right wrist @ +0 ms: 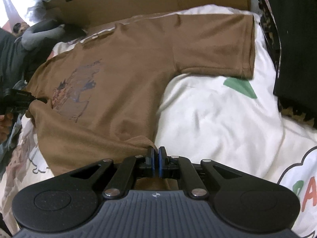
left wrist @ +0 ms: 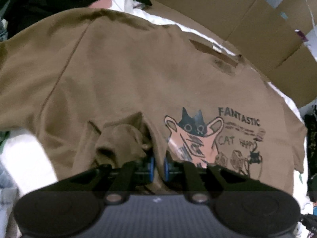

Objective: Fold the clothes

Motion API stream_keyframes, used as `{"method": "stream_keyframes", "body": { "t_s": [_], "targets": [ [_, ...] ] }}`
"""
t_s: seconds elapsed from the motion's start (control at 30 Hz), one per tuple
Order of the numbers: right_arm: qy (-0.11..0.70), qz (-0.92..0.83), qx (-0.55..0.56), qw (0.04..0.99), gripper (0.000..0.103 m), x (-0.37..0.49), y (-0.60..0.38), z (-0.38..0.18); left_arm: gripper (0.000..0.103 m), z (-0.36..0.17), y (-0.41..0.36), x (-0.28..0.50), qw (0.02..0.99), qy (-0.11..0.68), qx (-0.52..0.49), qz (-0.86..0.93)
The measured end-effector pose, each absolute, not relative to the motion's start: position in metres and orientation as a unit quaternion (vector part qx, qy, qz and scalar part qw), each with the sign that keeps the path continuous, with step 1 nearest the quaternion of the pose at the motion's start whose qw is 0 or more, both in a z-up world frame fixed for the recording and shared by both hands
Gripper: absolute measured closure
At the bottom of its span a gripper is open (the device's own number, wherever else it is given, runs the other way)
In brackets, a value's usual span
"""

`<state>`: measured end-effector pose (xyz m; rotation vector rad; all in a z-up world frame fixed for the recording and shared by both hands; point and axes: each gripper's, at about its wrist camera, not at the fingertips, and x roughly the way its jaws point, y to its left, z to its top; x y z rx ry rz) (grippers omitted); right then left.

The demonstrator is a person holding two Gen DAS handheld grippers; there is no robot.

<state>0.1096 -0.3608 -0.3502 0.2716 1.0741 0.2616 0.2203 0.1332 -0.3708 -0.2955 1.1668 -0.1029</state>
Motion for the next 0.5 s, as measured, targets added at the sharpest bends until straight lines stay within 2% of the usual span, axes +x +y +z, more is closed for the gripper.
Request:
{"method": "stream_keyframes", "body": {
  "t_s": [0.1, 0.23, 0.3, 0.37, 0.5],
  "targets": [
    [0.515, 0.115, 0.145, 0.837, 0.090, 0.109, -0.365, -0.358, 0.088, -0.373, 0.131, 0.227, 0.819, 0.553, -0.149, -0.039],
    [0.499, 0.108, 0.158, 0.845, 0.063, 0.100, -0.375, -0.346, 0.086, -0.367, 0.130, 0.229, 0.815, 0.560, -0.142, -0.040],
    [0.484, 0.103, 0.176, 0.851, 0.062, 0.092, -0.386, -0.335, 0.082, -0.364, 0.132, 0.227, 0.814, 0.561, -0.142, -0.043],
    [0.473, 0.093, 0.196, 0.854, 0.062, 0.084, -0.399, -0.326, 0.072, -0.358, 0.136, 0.221, 0.814, 0.559, -0.153, -0.045],
    [0.478, 0.081, 0.232, 0.844, 0.062, 0.065, -0.416, -0.328, 0.058, -0.343, 0.143, 0.207, 0.816, 0.555, -0.158, -0.049]
  ]
}}
